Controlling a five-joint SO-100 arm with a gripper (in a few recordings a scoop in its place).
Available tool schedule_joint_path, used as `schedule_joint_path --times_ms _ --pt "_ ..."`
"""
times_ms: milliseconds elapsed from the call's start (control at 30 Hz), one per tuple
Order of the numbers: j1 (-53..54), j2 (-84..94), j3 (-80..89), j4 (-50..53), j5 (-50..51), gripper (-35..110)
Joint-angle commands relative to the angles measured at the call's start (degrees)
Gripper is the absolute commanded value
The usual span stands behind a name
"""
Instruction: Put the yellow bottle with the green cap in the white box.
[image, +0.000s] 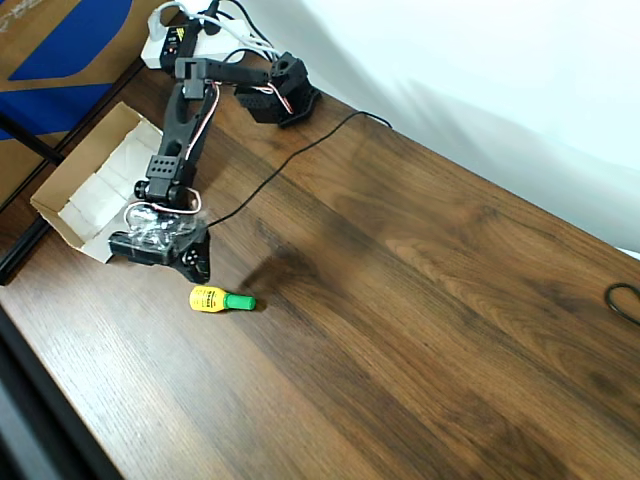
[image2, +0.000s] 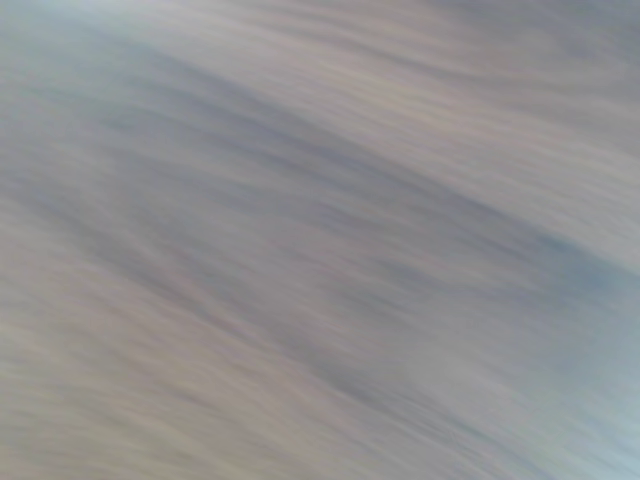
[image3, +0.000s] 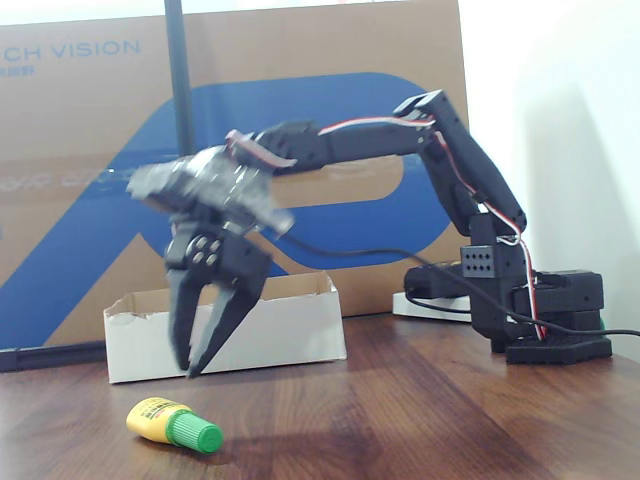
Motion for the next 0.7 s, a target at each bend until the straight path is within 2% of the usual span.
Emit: schedule_joint_path --times_ms 0,133,333,667 --pt "0.2 1.2 -3.4 -0.6 -0.8 0" --pt "0.8 0.4 -3.7 -0.6 1.6 20" --pt "0.8 0.6 -5.5 0.8 0.6 26" --pt "-0.4 -1.1 -6.4 2.6 -1.3 25"
